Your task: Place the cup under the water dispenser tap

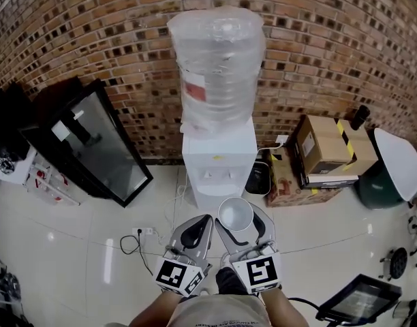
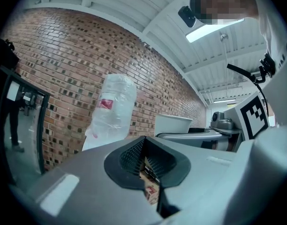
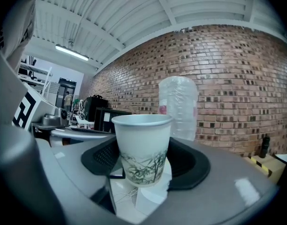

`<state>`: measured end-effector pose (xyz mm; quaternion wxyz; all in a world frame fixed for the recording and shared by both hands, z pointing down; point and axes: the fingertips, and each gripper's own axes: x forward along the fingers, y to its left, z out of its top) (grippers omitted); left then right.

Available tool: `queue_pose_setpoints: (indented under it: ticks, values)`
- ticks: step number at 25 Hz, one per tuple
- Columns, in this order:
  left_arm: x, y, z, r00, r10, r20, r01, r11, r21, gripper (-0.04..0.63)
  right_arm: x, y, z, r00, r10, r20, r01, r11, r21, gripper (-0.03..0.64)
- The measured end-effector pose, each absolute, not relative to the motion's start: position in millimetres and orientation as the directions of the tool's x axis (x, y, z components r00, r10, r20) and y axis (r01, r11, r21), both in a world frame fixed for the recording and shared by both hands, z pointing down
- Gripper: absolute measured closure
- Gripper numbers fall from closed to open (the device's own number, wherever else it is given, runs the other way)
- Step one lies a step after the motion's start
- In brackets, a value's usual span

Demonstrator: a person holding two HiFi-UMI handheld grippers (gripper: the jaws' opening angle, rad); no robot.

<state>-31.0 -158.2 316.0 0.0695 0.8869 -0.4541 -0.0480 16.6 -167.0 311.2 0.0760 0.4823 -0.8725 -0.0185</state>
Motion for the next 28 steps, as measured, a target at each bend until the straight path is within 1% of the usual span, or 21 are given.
queue_pose_setpoints:
  ticks: [10,13,17,28]
  values:
    - [-10.4,-220.0,326.8,0.543,-0.840,-0.011,-0.827,-0.537,0.169,0.609,34.4,-233.6,324.2,-0.557,-0.821,0.127,-0.817,0.569,0.095,0.298]
    - [-18.5,-234.8,334.8,0.513,-0.858,-0.003,-0.847,-0.507,0.161,0.609,30.6,-250.5,335.7,-0.565,-0.813,0.143,-0.810,0.579,0.089,0.298]
    - [-30.1,-252.8,350.6,0.493,-0.870,0.005,-0.855,-0.484,0.188,0.609,22.1,-269.2,348.3,-0.566,-0.811,0.145,-0.809,0.581,0.091,0.298]
    - [-53.4,-284.5,422.1,0.490,-0.872,0.005,-0.854,-0.478,0.205,0.609,0.1,-296.1,417.4,-0.510,-0.844,0.164,-0.845,0.528,0.090,0.298]
